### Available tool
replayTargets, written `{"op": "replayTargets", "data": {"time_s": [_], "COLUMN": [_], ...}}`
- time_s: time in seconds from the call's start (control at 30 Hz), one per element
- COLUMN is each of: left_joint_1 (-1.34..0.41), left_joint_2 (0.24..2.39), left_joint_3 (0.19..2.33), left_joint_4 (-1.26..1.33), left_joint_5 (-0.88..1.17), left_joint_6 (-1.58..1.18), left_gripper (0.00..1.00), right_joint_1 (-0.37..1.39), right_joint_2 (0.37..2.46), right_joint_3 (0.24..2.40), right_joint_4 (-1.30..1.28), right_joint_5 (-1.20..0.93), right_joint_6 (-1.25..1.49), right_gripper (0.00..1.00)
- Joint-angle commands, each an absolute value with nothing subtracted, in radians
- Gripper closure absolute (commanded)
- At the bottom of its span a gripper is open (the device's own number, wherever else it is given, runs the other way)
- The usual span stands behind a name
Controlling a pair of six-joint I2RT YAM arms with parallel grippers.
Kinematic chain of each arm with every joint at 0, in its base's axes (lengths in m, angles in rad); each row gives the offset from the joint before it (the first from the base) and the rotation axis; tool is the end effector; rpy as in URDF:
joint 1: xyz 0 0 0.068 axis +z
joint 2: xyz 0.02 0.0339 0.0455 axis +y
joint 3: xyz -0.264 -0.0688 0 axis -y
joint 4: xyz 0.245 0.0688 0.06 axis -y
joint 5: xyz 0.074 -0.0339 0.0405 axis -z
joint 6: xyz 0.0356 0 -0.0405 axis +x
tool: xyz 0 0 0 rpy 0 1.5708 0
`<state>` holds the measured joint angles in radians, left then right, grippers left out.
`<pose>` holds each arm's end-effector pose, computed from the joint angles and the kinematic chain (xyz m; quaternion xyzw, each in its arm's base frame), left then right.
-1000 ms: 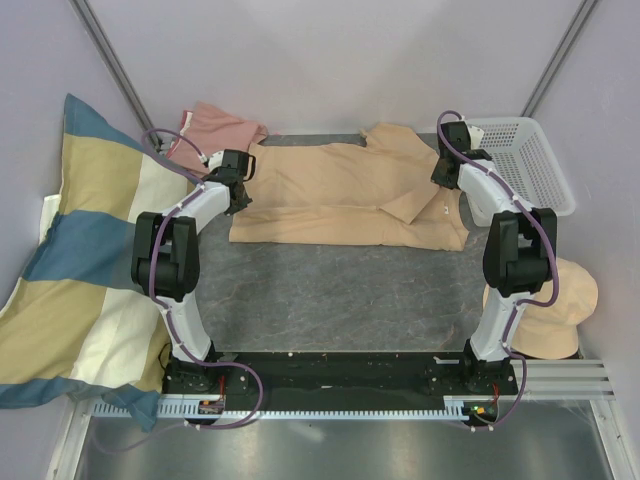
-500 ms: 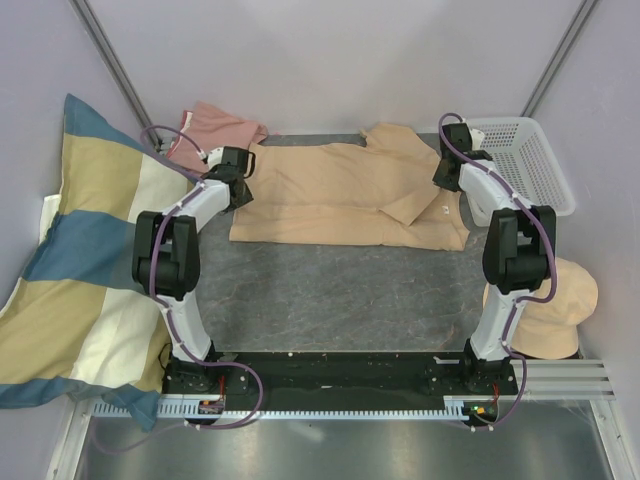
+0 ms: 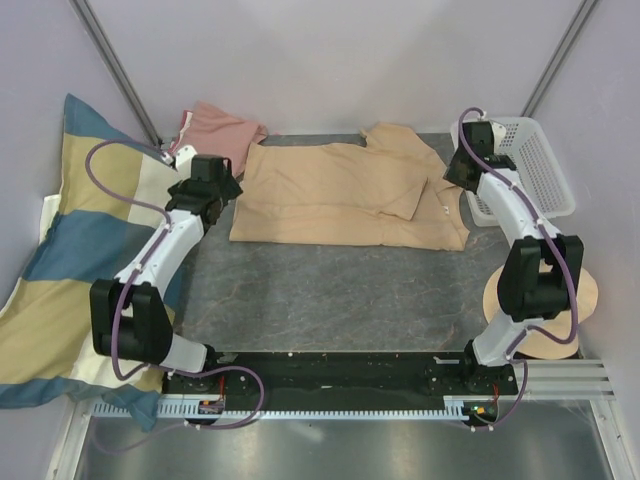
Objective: Fold and stack the t-shirts
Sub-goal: Fold the flattened tshirt in 1/3 of the way
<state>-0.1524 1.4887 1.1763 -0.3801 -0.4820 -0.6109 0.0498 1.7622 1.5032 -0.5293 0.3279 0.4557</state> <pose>0.3298 -0.0340 0.2910 -0.2986 0.8329 0.0467 0.4636 0.3984 0.0084 0.2916 0.2448 0.8808 -0.0520 0.4020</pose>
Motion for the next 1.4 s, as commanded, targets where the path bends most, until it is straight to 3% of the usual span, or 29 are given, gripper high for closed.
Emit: {"op": "replayTargets", "data": {"time_s": [0.0,0.5,0.53,0.6,0.7,1.37], "left_joint_1": [-0.152,-0.152,-0.15,-0.152,-0.153,-0.155], "left_joint_2": [1.424,1.434,1.433,1.433,1.437,1.474], "left_joint_3": [1.007,0.856,0.853,0.85,0.848,0.862], "left_joint_4": [-0.379,-0.345,-0.344,-0.344,-0.341,-0.322], "left_joint_5": [-0.446,-0.445,-0.443,-0.443,-0.44,-0.434], "left_joint_6": [-0.684,-0.735,-0.735,-0.735,-0.735,-0.733], "left_gripper": [0.0,0.0,0.0,0.0,0.0,0.0], "right_joint_1": [0.054,0.054,0.054,0.054,0.054,0.052], "right_joint_2": [1.648,1.566,1.568,1.574,1.585,1.718], "right_joint_3": [1.352,1.132,1.128,1.115,1.1,1.137], "right_joint_4": [-0.534,-0.569,-0.575,-0.577,-0.58,-0.525], "right_joint_5": [0.31,0.368,0.37,0.371,0.376,0.354], "right_joint_6": [0.477,0.494,0.494,0.492,0.491,0.489], "right_gripper": [0.56,0.54,0.52,0.35,0.32,0.34]}}
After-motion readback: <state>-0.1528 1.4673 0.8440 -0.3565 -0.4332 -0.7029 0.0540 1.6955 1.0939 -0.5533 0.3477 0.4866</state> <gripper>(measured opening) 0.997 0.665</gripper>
